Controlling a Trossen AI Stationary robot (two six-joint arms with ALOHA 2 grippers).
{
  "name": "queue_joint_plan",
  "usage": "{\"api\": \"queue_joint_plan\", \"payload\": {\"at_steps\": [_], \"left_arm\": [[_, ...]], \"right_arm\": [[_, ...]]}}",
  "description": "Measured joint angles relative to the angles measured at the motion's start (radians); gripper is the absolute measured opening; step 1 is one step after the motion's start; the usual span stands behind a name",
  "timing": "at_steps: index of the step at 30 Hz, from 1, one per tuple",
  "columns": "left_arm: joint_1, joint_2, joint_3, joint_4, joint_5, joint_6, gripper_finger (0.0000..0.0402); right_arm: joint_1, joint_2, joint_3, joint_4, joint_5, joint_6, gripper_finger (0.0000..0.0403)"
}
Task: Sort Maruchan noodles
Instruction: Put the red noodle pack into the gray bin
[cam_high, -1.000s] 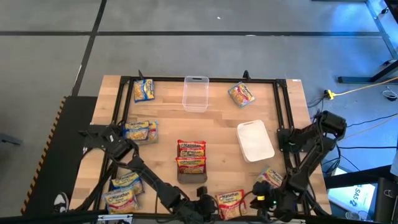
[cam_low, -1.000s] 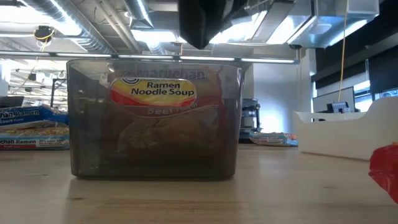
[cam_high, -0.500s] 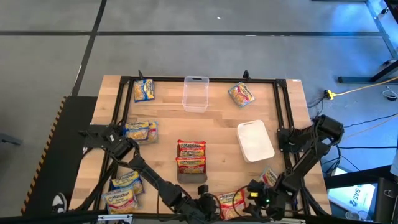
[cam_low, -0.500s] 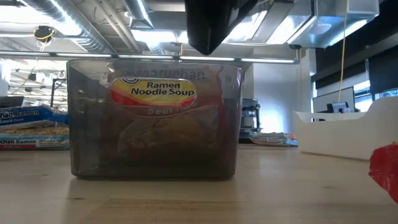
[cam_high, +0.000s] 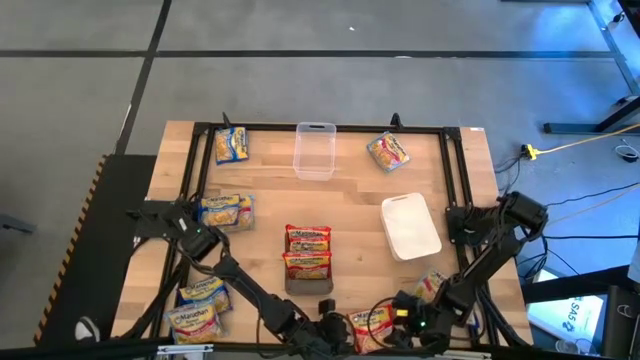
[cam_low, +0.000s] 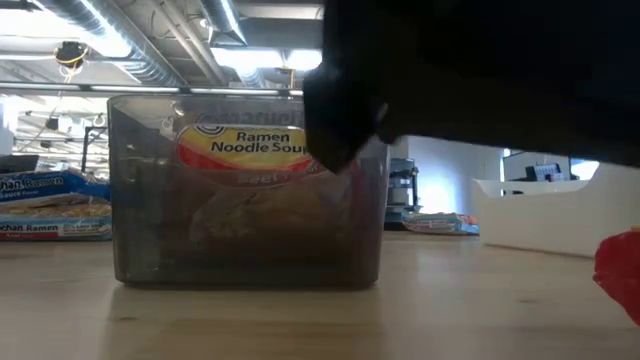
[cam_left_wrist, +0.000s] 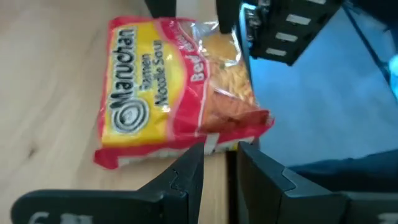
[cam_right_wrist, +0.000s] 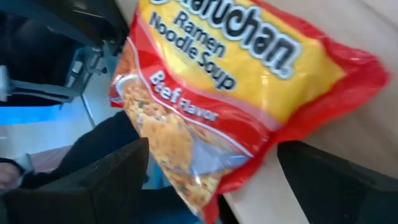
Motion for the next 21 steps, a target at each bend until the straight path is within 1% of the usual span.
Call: {"api": "queue_joint_plan", "payload": {"at_steps": [2, 8, 12, 14, 17, 18, 21], "left_arm": [[0.003, 0.007, 0.002, 0.006, 0.023, -0.013, 0.0090], [0.017, 0.019, 0.003, 0.011, 0.031, -0.023, 0.0090], [0.028, 0.019, 0.002, 0.008, 0.049, -0.023, 0.0090], [0.032, 0.020, 0.003, 0.007, 0.062, -0.023, 0.0090], [0.034, 0.020, 0.003, 0.006, 0.069, -0.018, 0.0090], [0.037, 0.020, 0.002, 0.005, 0.075, -0.017, 0.0090], [0.040, 0.020, 0.002, 0.005, 0.084, -0.017, 0.0090]], "right_arm": [[0.000, 0.012, 0.000, 0.030, 0.015, 0.000, 0.0358], [-0.002, 0.028, 0.001, 0.066, 0.038, -0.001, 0.0358], [-0.002, 0.031, 0.000, 0.089, 0.082, -0.011, 0.0358], [-0.002, 0.033, -0.001, 0.100, 0.130, -0.028, 0.0358], [-0.002, 0.034, -0.002, 0.094, 0.285, -0.039, 0.0358], [-0.002, 0.034, -0.002, 0.097, 0.314, -0.052, 0.0358], [-0.005, 0.033, -0.002, 0.122, 0.325, -0.096, 0.0358]]}}
